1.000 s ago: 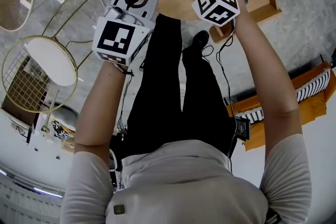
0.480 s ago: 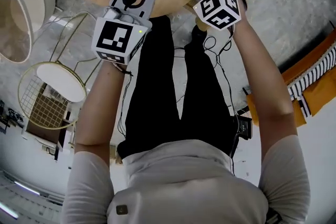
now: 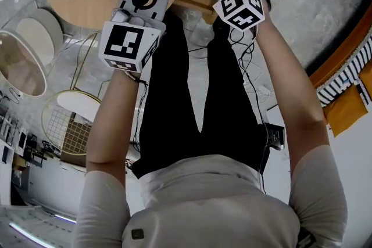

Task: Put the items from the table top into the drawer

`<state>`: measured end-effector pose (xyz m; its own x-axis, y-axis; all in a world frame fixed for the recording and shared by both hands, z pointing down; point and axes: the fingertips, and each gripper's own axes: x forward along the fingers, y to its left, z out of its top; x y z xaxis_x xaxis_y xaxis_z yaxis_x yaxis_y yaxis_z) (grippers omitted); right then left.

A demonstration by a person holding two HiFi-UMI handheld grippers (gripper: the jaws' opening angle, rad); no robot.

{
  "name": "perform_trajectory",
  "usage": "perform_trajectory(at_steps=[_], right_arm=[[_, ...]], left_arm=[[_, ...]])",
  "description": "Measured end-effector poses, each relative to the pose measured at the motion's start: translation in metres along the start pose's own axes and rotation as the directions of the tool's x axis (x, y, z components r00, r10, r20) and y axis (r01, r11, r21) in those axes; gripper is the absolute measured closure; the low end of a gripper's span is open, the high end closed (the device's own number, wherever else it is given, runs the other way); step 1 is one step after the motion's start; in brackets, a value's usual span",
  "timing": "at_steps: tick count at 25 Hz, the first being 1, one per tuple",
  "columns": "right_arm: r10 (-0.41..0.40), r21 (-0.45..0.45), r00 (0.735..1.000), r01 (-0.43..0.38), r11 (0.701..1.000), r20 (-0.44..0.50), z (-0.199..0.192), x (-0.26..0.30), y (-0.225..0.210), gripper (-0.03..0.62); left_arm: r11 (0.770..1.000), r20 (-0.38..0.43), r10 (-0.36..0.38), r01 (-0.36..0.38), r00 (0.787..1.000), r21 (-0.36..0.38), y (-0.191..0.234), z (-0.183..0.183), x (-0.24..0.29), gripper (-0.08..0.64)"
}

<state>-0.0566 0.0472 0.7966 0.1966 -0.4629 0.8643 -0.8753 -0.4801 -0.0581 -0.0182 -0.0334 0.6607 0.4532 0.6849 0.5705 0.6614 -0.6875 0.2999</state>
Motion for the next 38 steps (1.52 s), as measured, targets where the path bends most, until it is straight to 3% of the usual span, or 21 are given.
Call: perform_trajectory(at_steps=[9,15,26,33,38], right_arm=[[-0.016,0.069,0.999,0.014,0.998,0.031,-0.021,0.000,-0.007,0.382],[-0.003,0.090,0.999,0.000,0.996,0.032,-0.025,0.009,-0.007,0.336],[-0.008,0.102,1.000,0.006,0.995,0.019,-0.025,0.009,-0.007,0.331],[-0.041,0.134,0.997,0.032,0.990,0.067,0.003,-0.019,-0.012,0.338],[-0.064,0.147,0.988,0.043,0.988,0.143,0.045,-0.071,-0.003,0.413]], left_arm=[[0.998,-0.034,-0.054,0.055,0.998,0.026,-0.023,0.000,0.028,0.551],[0.998,-0.044,-0.058,0.059,0.997,0.026,-0.019,-0.003,0.032,0.551],[0.998,-0.041,-0.058,0.059,0.997,0.022,-0.017,-0.003,0.026,0.551],[0.999,-0.014,-0.033,0.033,0.999,0.030,-0.018,0.018,0.007,0.551],[0.999,0.020,-0.006,0.005,1.000,0.038,-0.032,0.048,-0.028,0.551]])
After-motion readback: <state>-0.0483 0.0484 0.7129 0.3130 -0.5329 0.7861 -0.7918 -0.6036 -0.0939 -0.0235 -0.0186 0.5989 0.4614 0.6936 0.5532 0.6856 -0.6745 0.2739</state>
